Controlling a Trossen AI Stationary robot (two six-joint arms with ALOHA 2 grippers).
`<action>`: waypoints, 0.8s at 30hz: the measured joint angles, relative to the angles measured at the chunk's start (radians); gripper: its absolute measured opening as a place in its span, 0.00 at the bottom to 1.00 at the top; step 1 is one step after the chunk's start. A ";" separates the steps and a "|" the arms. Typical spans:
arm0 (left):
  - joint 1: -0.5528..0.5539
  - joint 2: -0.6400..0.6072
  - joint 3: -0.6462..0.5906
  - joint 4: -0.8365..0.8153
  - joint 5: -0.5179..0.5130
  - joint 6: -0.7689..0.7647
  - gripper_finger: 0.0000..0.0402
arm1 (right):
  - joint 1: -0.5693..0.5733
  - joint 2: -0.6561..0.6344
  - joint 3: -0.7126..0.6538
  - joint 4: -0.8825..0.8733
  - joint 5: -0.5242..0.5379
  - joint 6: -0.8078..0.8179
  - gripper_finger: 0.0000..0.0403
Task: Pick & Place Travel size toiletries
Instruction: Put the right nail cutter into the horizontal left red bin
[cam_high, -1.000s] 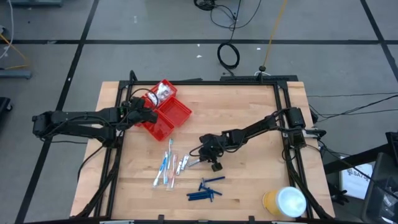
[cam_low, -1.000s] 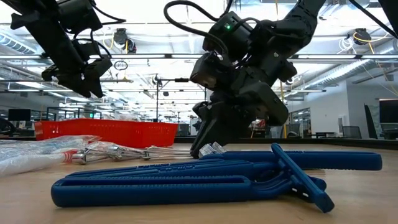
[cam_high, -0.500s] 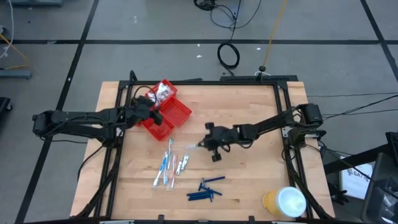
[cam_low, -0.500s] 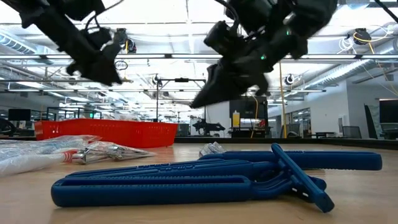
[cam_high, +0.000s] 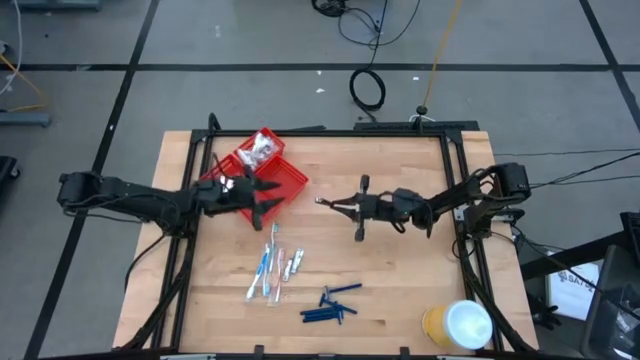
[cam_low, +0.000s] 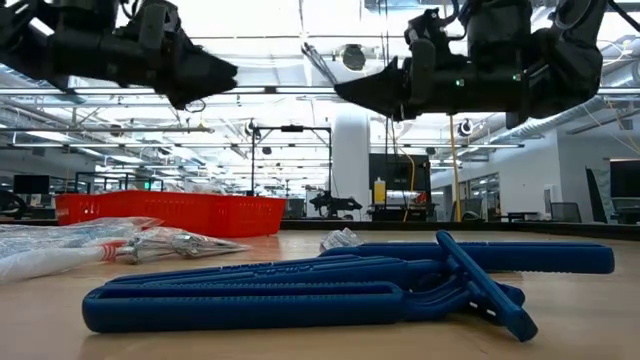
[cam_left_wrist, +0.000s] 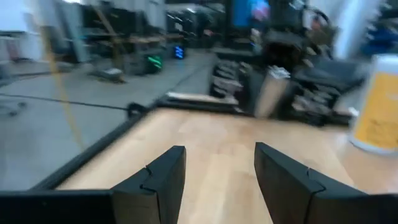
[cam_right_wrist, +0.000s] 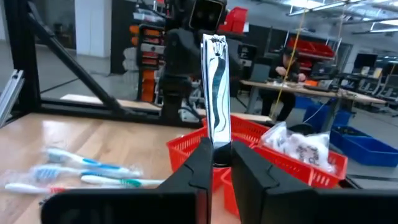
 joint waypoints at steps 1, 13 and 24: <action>-0.009 0.026 0.000 0.014 0.012 0.013 0.46 | 0.001 0.000 0.001 0.001 0.000 -0.005 0.06; -0.037 0.409 0.171 0.239 0.044 0.132 0.46 | 0.008 0.000 0.004 0.008 -0.002 -0.026 0.06; -0.039 0.602 0.390 0.241 0.190 0.093 0.46 | 0.008 0.000 0.005 0.006 -0.006 -0.034 0.06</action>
